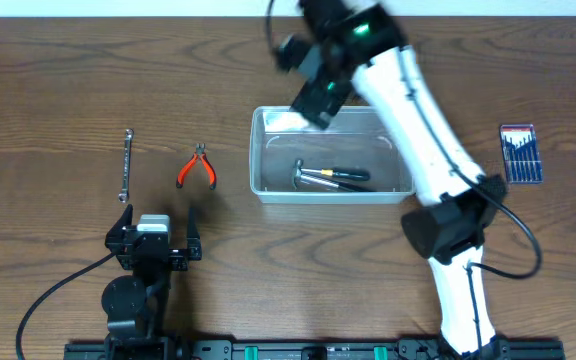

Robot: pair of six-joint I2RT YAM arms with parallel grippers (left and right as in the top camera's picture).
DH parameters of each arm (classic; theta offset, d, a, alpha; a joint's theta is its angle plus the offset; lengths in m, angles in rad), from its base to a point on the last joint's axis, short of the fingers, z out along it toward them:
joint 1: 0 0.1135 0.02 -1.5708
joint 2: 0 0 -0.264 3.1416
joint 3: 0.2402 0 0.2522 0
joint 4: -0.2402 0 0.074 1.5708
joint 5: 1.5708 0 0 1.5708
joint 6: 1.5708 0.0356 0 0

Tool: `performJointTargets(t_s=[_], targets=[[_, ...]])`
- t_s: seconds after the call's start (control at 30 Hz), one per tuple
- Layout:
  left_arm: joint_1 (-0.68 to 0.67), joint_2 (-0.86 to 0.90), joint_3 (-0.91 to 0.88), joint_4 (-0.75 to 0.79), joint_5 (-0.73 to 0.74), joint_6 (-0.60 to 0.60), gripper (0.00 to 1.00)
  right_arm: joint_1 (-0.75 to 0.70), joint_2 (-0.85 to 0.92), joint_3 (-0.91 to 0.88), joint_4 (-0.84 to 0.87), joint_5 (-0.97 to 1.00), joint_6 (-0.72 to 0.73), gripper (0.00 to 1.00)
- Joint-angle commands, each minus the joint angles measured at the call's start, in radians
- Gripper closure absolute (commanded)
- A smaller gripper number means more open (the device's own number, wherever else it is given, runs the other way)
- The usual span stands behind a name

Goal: Pack container
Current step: 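Raise the right arm and move it toward the screwdriver set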

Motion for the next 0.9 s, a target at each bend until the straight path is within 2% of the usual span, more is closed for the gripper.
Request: performJointTargets(t_s=[0.0, 0.17, 0.23, 0.43, 0.57, 0.7, 0.87], targets=[[-0.002, -0.001, -0.027, -0.01, 0.013, -0.008, 0.02, -0.119, -0.045, 0.104, -0.055, 0.139, 0.142, 0.01], [-0.002, -0.001, -0.027, -0.01, 0.013, -0.008, 0.02, -0.32, -0.097, 0.141, -0.174, 0.142, 0.217, 0.01], [-0.002, -0.001, -0.027, -0.01, 0.014, -0.008, 0.02, -0.412, -0.115, 0.128, -0.179, 0.117, 0.27, 0.01], [-0.002, -0.001, -0.027, -0.01, 0.014, -0.008, 0.02, -0.602, -0.135, 0.082, -0.179, 0.067, 0.272, 0.01], [-0.002, -0.001, -0.027, -0.01, 0.013, -0.008, 0.02, -0.692, -0.134, -0.024, -0.177, 0.052, 0.219, 0.01], [-0.002, -0.001, -0.027, -0.01, 0.014, -0.008, 0.02, -0.767, -0.132, -0.195, -0.093, -0.036, 0.062, 0.01], [-0.002, -0.001, -0.027, -0.01, 0.014, -0.008, 0.02, -0.851, -0.13, -0.403, 0.089, -0.046, 0.119, 0.01]])
